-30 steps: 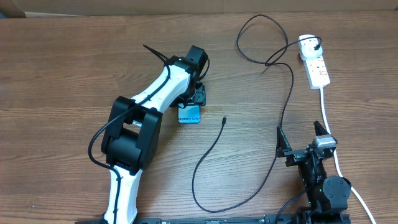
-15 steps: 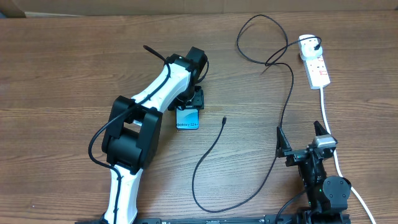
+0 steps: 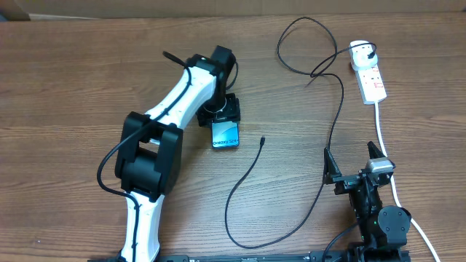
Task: Plug charger to phone and switch on socket
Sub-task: 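Lift the phone with the left gripper and tilt it upright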
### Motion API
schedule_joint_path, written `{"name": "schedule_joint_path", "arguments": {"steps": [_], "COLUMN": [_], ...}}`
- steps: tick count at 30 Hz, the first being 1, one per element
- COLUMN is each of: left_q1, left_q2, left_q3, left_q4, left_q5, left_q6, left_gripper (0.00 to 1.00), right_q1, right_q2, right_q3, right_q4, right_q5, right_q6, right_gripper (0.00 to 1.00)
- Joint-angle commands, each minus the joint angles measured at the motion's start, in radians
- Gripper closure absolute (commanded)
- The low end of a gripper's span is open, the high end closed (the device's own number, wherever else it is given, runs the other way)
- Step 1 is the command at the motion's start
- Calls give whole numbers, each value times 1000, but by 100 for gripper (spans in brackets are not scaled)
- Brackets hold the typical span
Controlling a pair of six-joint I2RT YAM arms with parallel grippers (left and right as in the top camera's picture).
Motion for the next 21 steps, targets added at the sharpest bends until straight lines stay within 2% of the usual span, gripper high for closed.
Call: {"name": "schedule_joint_path", "arguments": {"steps": [1, 7, 11, 16, 21], "left_q1": [54, 126, 155, 183, 204], "left_q2": [6, 6, 7, 7, 7], "left_q3": [36, 36, 36, 36, 36], "left_q4": [-4, -4, -4, 1, 15], "left_q5": [252, 506, 609, 841, 1018], "left_q6": [-8, -7, -8, -31, -182], "left_gripper": [36, 37, 36, 36, 34], "right_q1": [-3, -3, -3, -3, -3], "right_q2": [-7, -7, -7, -7, -7], "right_q3": [-10, -10, -10, -10, -10], "right_q4": [3, 3, 3, 3, 3], "right_q5": [6, 6, 6, 7, 6], "right_q6": [-4, -4, -4, -4, -4], "right_gripper": [0, 0, 0, 0, 0]}}
